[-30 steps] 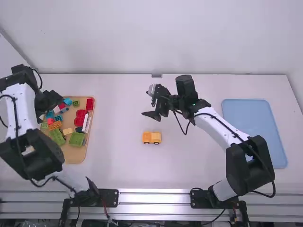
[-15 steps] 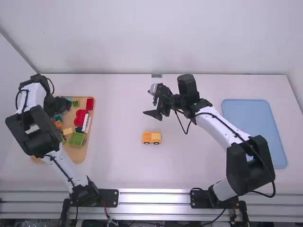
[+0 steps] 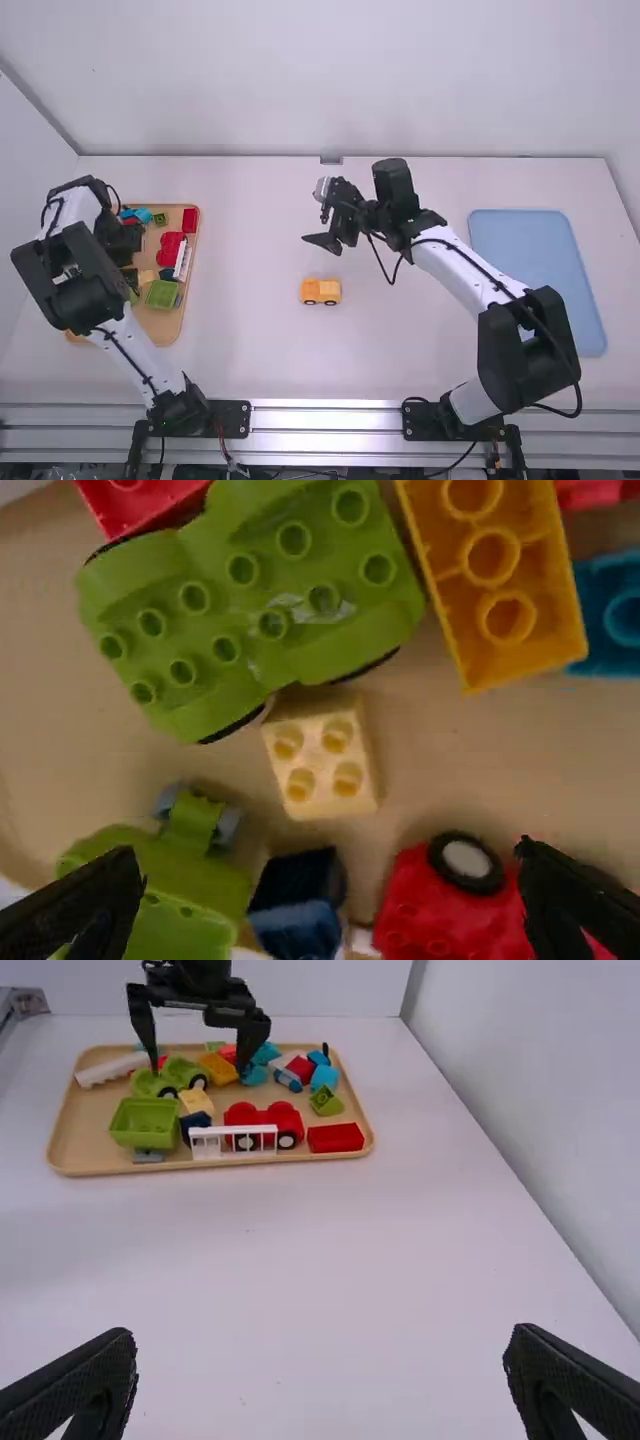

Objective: Assemble lego blocks to make yellow taxi

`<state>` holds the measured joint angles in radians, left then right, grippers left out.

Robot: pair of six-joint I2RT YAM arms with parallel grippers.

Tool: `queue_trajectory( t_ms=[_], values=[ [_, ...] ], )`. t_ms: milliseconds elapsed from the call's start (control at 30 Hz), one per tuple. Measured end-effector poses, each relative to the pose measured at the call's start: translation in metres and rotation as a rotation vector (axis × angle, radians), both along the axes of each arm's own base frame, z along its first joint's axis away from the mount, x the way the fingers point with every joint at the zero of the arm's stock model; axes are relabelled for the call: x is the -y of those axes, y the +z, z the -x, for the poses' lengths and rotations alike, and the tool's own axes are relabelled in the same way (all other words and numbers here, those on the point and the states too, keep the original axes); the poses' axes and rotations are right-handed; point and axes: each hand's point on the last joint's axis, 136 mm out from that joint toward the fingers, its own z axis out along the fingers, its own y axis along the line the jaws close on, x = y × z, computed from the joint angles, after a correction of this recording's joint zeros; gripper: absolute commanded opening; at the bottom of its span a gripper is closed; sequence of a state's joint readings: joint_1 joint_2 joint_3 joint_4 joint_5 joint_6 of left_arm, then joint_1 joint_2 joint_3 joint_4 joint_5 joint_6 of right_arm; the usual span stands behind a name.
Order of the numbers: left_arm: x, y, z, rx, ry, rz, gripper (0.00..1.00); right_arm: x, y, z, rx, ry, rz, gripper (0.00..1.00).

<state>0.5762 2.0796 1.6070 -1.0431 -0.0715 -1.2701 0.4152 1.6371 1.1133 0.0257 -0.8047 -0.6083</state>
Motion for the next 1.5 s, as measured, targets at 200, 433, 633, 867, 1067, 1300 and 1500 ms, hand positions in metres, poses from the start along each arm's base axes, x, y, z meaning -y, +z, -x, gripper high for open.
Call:
queue_trajectory(
  t_ms=[200, 433, 633, 867, 1067, 1300, 1500],
  values=[
    [-0.005, -0.016, -0.01, 0.065, 0.083, -0.026, 0.99, 0.0, -0.001, 0.0, -0.001, 0.001, 0.002, 0.98],
    [-0.001, -0.026, -0.018, 0.11, 0.055, -0.007, 0.99, 0.0, -0.001, 0.001, -0.001, 0.001, 0.002, 0.98],
    [0.007, -0.04, -0.007, 0.086, 0.081, 0.014, 0.96, 0.0, 0.0, 0.001, -0.002, 0.001, 0.002, 0.98],
    [0.005, -0.044, -0.01, 0.104, 0.087, 0.002, 0.82, 0.0, -0.001, 0.001, -0.001, 0.002, 0.002, 0.98],
    [0.008, -0.051, -0.005, 0.096, 0.092, 0.007, 0.69, 0.0, -0.001, 0.001, -0.004, 0.0, 0.002, 0.98],
    [0.008, -0.051, -0.003, 0.086, 0.094, 0.002, 0.59, 0.0, -0.001, 0.001, -0.005, -0.001, 0.004, 0.98],
    [0.006, -0.051, 0.002, 0.06, 0.09, -0.014, 0.18, 0.0, -0.001, 0.001, -0.006, -0.001, 0.004, 0.98]
  ],
)
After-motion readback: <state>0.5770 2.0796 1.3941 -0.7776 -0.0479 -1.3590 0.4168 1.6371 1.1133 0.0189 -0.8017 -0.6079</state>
